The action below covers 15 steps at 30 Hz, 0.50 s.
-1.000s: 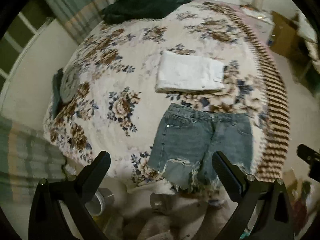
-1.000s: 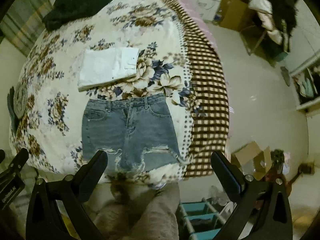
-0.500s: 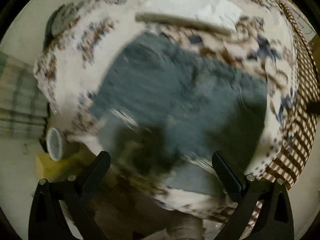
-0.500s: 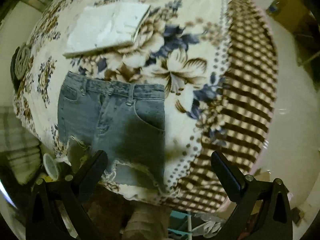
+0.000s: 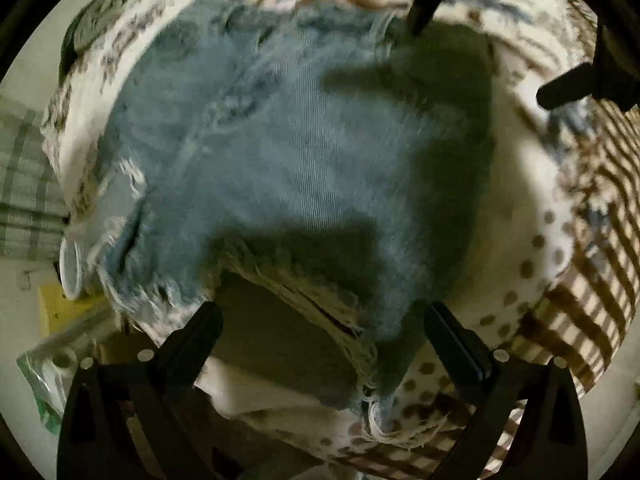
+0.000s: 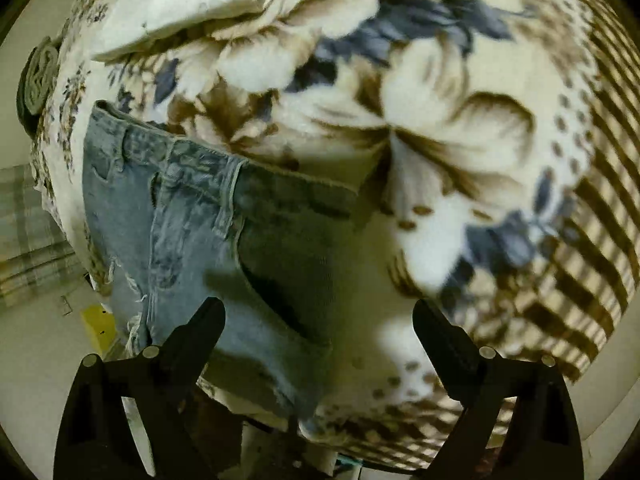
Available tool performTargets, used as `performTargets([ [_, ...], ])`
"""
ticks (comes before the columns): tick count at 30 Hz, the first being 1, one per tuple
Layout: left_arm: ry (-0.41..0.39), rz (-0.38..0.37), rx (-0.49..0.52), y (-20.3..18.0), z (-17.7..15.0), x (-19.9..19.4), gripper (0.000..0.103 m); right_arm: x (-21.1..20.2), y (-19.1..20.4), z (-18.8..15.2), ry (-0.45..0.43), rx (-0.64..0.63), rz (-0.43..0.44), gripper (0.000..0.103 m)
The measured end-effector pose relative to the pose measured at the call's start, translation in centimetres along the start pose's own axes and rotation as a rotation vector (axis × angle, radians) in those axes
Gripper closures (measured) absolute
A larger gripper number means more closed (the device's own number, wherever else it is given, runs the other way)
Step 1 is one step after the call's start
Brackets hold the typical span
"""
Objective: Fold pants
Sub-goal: 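Grasp the shorts waistband with the right tool while the left tool grasps it too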
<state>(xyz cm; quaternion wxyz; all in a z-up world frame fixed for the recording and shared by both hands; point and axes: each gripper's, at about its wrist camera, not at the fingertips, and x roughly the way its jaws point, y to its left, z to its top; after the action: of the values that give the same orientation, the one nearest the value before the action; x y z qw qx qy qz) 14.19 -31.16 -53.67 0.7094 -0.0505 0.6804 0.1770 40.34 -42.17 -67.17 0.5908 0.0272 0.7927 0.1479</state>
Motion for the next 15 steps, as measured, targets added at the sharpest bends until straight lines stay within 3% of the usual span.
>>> performTargets([
  [5, 0.036, -0.006, -0.039, -0.3, 0.5, 1.3, 0.004, 1.3, 0.0, 1.0, 0.01, 0.012, 0.011, 0.006],
  [8, 0.049, -0.025, -0.045, -1.0, 1.0, 1.8, 0.015, 2.0, 0.3, 1.6, 0.015, 0.017, 0.012, 0.006],
  [11, 0.059, -0.086, -0.054, -1.5, 1.4, 2.3, 0.043, 2.5, 0.2, 2.2, 0.019, 0.016, 0.009, 0.006],
  [13, 0.054, -0.144, -0.06, -1.9, 1.6, 2.2, 0.07, 2.9, 0.4, 2.4, 0.022, 0.018, 0.012, 0.007],
  [15, 0.039, -0.154, -0.059, -2.2, 1.5, 1.9, 0.082, 3.2, 0.2, 2.5, 0.023, 0.016, 0.013, 0.01],
])
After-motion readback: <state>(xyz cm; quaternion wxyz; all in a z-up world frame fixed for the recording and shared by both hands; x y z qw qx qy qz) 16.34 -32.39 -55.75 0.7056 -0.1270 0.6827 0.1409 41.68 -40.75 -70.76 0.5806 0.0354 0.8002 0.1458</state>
